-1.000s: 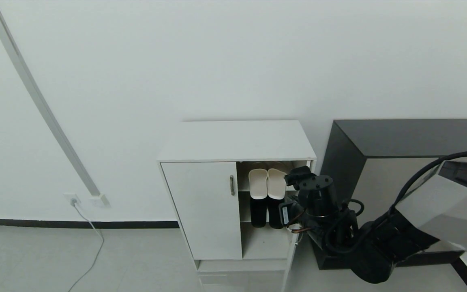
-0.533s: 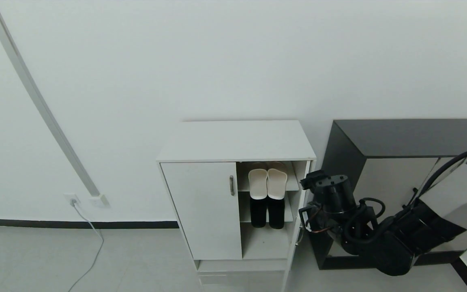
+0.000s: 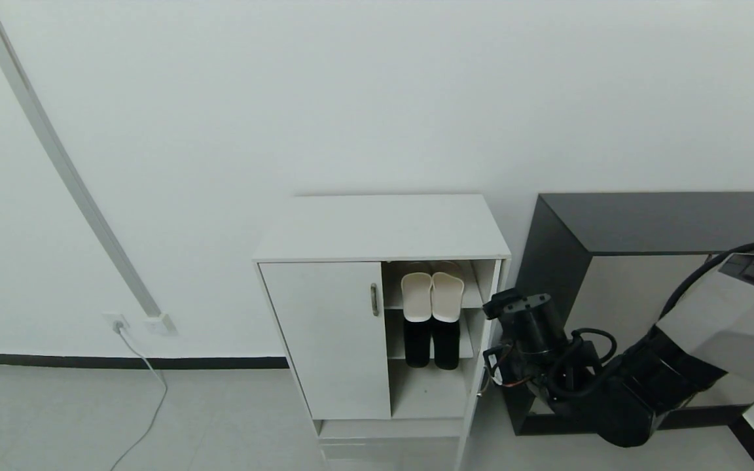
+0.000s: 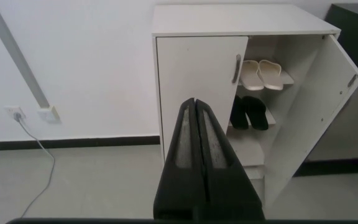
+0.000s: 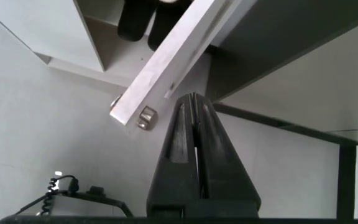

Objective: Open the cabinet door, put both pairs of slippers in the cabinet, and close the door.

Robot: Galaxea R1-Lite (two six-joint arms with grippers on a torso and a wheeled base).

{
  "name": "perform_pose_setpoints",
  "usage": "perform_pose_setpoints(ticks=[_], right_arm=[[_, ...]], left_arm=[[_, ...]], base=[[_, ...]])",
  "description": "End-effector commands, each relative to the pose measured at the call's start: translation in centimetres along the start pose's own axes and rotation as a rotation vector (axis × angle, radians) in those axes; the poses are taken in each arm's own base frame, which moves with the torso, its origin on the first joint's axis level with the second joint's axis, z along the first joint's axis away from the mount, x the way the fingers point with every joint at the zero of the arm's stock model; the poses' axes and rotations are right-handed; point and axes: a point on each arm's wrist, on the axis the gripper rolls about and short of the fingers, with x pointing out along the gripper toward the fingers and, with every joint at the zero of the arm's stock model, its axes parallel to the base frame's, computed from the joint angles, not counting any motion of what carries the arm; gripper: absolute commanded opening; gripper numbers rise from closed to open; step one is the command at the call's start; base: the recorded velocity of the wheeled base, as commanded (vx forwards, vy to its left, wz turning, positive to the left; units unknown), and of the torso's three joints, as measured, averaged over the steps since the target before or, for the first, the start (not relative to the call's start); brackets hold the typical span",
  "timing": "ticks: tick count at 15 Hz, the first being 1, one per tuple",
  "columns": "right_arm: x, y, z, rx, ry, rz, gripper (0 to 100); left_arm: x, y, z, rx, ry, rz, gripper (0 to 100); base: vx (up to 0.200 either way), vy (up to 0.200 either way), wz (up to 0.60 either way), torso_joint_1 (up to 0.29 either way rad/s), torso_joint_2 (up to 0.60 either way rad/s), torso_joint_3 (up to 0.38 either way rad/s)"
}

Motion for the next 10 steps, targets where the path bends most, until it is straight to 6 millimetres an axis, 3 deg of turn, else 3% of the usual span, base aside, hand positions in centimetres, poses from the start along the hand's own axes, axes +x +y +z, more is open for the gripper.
perform_pose_setpoints(ticks=[1, 7, 10], right_arm=[[1.6, 0.6, -1.2, -0.008, 0.021, -0.002, 0], [5.5, 3.2, -0.3, 0.095, -0.128, 0.082, 0], [5.2, 3.2, 1.1, 0.176, -0.243, 0.121, 0]], left_arm=[[0.0, 0.0, 0.0, 0.002, 0.001, 0.001, 0], [0.0, 0.0, 0.0, 0.0, 0.001, 0.001, 0], [0.0, 0.0, 0.0, 0.0, 0.001, -0.001, 0]], base=[[0.0, 0.0, 0.0, 0.0, 0.0, 0.0], [0.0, 0.0, 0.0, 0.0, 0.0, 0.0], [0.0, 0.0, 0.0, 0.0, 0.0, 0.0]])
